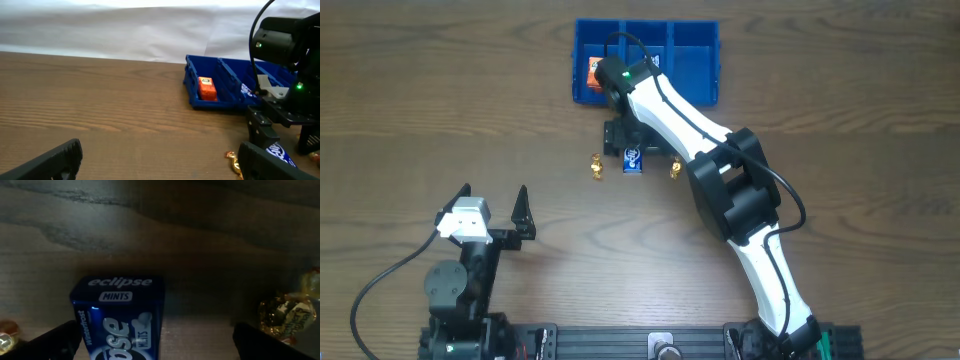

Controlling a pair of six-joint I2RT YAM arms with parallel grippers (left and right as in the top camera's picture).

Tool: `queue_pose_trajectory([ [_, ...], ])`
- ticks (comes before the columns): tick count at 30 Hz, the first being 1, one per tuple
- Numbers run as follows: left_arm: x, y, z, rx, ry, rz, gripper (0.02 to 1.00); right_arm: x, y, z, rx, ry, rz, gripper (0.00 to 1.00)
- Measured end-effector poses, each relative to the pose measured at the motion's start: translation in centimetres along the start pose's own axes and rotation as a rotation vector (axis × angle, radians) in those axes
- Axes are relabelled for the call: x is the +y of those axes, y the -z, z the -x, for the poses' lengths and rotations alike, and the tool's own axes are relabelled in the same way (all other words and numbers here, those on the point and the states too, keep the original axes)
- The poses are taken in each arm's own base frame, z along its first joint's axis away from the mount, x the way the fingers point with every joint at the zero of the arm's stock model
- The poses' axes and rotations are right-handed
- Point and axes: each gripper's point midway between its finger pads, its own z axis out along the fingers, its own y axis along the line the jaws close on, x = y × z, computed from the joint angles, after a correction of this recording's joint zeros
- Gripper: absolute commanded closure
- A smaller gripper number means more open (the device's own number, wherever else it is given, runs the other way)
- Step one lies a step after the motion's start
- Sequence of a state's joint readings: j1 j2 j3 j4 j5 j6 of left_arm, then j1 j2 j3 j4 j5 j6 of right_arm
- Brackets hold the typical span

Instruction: Sort Candies Into Trays

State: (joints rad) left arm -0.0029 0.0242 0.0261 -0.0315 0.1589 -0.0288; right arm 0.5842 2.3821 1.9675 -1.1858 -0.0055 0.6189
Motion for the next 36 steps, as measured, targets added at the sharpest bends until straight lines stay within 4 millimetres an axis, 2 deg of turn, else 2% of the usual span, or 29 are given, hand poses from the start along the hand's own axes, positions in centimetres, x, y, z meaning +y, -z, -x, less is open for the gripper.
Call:
queue_pose_trajectory([
  [6, 0.0, 0.0, 0.0, 0.0, 0.0, 0.0, 0.02, 1.0, 0.0, 0.2, -0.024, 0.008, 0.016, 0.305],
  [10, 0.0, 0.0, 0.0, 0.0, 0.0, 0.0, 0.02, 1.3, 0.0, -0.1, -0.022, 0.022, 0.018, 0.54],
  [15, 0.0, 0.0, 0.0, 0.0, 0.0, 0.0, 0.02, 1.5, 0.0, -0.2, -0.022, 0.02, 0.018, 0.748],
  [18, 0.0, 0.0, 0.0, 0.0, 0.0, 0.0, 0.02, 1.5, 0.0, -0.2, -0.023, 0.026, 0.018, 0.941],
  [24, 0.0, 0.0, 0.0, 0.0, 0.0, 0.0, 0.02, 1.5, 0.0, -0.2, -0.023, 0.025, 0.018, 0.961],
  [27, 0.0, 0.0, 0.0, 0.0, 0.0, 0.0, 0.02, 1.0, 0.7, -0.7, -0.001, 0.029, -0.005, 0.963],
  [29, 0.0, 0.0, 0.0, 0.0, 0.0, 0.0, 0.02, 0.9, 3.1, -0.1, -0.028, 0.033, -0.017, 0.965],
  [31, 0.0, 0.0, 0.0, 0.0, 0.0, 0.0, 0.02, 0.7, 7.1, 1.1, -0.1, 0.033, -0.018, 0.965],
  [34, 0.0, 0.0, 0.0, 0.0, 0.0, 0.0, 0.02, 0.7, 14.9, 3.6, -0.286, 0.035, 0.042, 0.965],
  [35, 0.0, 0.0, 0.0, 0.0, 0.0, 0.0, 0.023, 0.5, 18.3, 4.5, -0.371, 0.032, 0.073, 0.965],
  [36, 0.0, 0.0, 0.0, 0.0, 0.0, 0.0, 0.02, 0.1, 20.6, 5.2, -0.434, 0.024, 0.095, 0.965],
])
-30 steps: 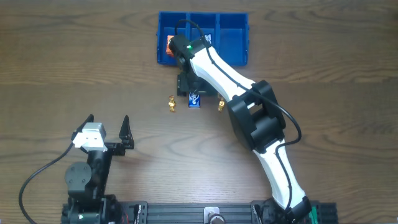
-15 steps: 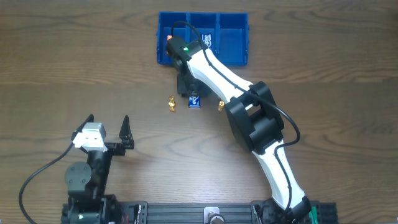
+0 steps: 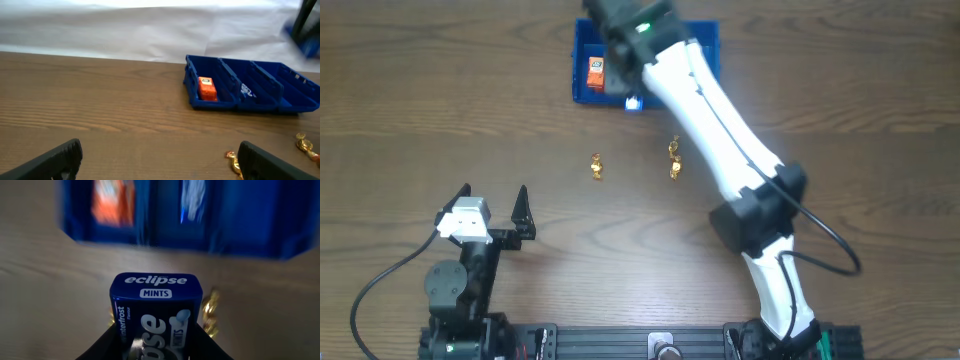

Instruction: Sort Candies Into Trays

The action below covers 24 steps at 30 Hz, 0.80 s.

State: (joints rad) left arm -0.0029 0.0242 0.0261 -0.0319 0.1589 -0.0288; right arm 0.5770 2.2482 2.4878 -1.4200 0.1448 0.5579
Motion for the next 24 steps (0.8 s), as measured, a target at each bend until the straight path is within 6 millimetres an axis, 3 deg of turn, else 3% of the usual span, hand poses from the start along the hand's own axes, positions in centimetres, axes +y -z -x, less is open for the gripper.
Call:
queue_pose_trajectory([
  [2, 0.0, 0.0, 0.0, 0.0, 0.0, 0.0, 0.02, -0.9, 2.9, 3.0, -0.126, -0.024, 0.023, 0.965],
  [4, 0.0, 0.0, 0.0, 0.0, 0.0, 0.0, 0.02, -1.7, 3.4, 5.0, -0.191, -0.035, 0.026, 0.965],
  [6, 0.0, 0.0, 0.0, 0.0, 0.0, 0.0, 0.02, -2.1, 2.4, 6.6, -0.232, -0.034, 0.022, 0.965],
  [10, 0.0, 0.0, 0.0, 0.0, 0.0, 0.0, 0.02, -2.5, -1.1, 8.7, -0.266, -0.018, 0.004, 0.965],
  [14, 0.0, 0.0, 0.0, 0.0, 0.0, 0.0, 0.02, -2.6, -4.1, 9.3, -0.266, 0.014, -0.02, 0.965],
  [19, 0.0, 0.0, 0.0, 0.0, 0.0, 0.0, 0.02, -3.1, -7.2, 9.3, -0.246, 0.03, -0.048, 0.965],
  [24, 0.0, 0.0, 0.0, 0.0, 0.0, 0.0, 0.02, -3.4, -12.1, 8.2, -0.187, 0.042, -0.079, 0.965],
])
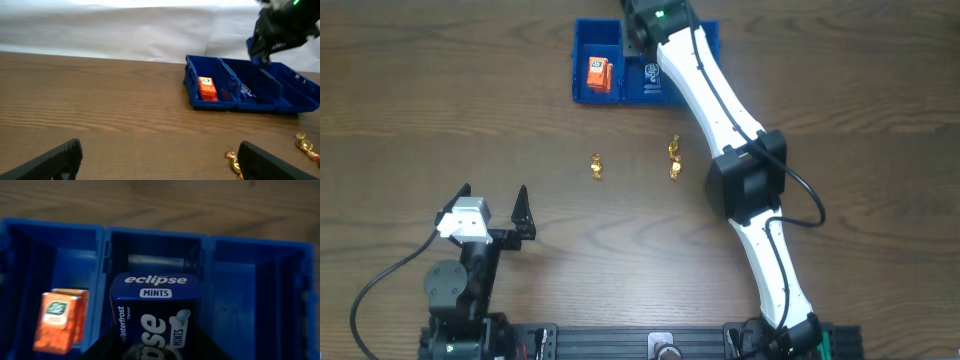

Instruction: Sort Candies Into Trays

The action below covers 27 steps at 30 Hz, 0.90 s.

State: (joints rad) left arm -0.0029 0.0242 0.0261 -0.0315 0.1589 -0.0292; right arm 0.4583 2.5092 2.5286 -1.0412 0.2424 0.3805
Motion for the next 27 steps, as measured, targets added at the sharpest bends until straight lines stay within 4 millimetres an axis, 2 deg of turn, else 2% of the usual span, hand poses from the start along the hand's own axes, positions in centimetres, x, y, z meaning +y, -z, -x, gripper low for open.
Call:
queue_pose_trajectory([
  [2, 0.0, 0.0, 0.0, 0.0, 0.0, 0.0, 0.02, 0.1, -1.0, -0.6, 0.015, 0.005, -0.005, 0.965],
  [6, 0.0, 0.0, 0.0, 0.0, 0.0, 0.0, 0.02, 0.1, -1.3, -0.6, 0.013, 0.005, -0.006, 0.965],
  [7, 0.0, 0.0, 0.0, 0.0, 0.0, 0.0, 0.02, 0.1, -1.3, -0.6, 0.012, 0.005, -0.005, 0.908],
  [8, 0.0, 0.0, 0.0, 0.0, 0.0, 0.0, 0.02, 0.1, -1.3, -0.6, 0.012, 0.005, -0.005, 0.73],
  [9, 0.0, 0.0, 0.0, 0.0, 0.0, 0.0, 0.02, 0.1, -1.3, -0.6, 0.012, 0.005, -0.005, 0.641],
  [10, 0.0, 0.0, 0.0, 0.0, 0.0, 0.0, 0.02, 0.1, -1.3, -0.6, 0.012, 0.005, -0.005, 0.474],
  [11, 0.0, 0.0, 0.0, 0.0, 0.0, 0.0, 0.02, 0.1, -1.3, -0.6, 0.012, 0.005, -0.005, 0.259],
  [12, 0.0, 0.0, 0.0, 0.0, 0.0, 0.0, 0.02, 0.1, -1.3, -0.6, 0.012, 0.005, -0.005, 0.001],
  [23, 0.0, 0.0, 0.0, 0.0, 0.0, 0.0, 0.02, 0.1, -1.0, -0.9, 0.028, 0.011, -0.008, 0.001],
  [25, 0.0, 0.0, 0.0, 0.0, 0.0, 0.0, 0.02, -0.1, 0.3, -1.3, 0.061, 0.015, -0.014, 0.003],
  [27, 0.0, 0.0, 0.0, 0.0, 0.0, 0.0, 0.02, -0.2, 2.7, -1.9, 0.101, 0.021, -0.017, 0.001],
])
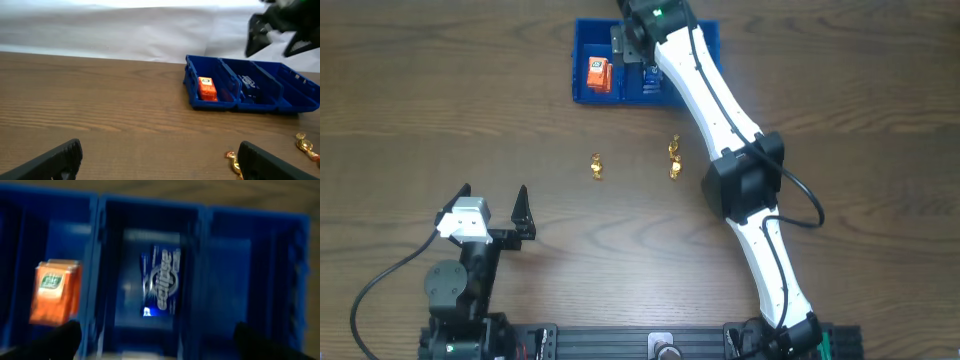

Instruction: Sort Candies Into Trays

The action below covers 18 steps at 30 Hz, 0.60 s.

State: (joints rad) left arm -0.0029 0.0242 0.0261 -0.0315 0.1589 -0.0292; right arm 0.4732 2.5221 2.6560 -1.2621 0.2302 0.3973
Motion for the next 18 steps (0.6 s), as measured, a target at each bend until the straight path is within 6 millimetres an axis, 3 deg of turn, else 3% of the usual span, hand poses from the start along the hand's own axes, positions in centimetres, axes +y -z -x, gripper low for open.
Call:
queue_pose_trajectory([
  [3, 0.0, 0.0, 0.0, 0.0, 0.0, 0.0, 0.02, 0.7, 4.4, -2.8, 0.09, 0.036, 0.007, 0.001],
  [5, 0.0, 0.0, 0.0, 0.0, 0.0, 0.0, 0.02, 2.8, 7.1, -5.4, 0.15, 0.085, 0.04, 0.001],
  [6, 0.0, 0.0, 0.0, 0.0, 0.0, 0.0, 0.023, 4.9, 8.4, -7.8, 0.204, 0.124, 0.066, 0.001],
  [7, 0.0, 0.0, 0.0, 0.0, 0.0, 0.0, 0.02, 5.9, 8.6, -9.0, 0.233, 0.143, 0.078, 0.001],
  [10, 0.0, 0.0, 0.0, 0.0, 0.0, 0.0, 0.02, 8.4, 7.7, -12.7, 0.319, 0.178, 0.08, 0.001],
  [13, 0.0, 0.0, 0.0, 0.0, 0.0, 0.0, 0.02, 10.4, 5.2, -15.8, 0.388, 0.193, 0.088, 0.001],
  [18, 0.0, 0.0, 0.0, 0.0, 0.0, 0.0, 0.02, 11.7, 0.5, -20.4, 0.483, 0.177, 0.1, 0.001],
])
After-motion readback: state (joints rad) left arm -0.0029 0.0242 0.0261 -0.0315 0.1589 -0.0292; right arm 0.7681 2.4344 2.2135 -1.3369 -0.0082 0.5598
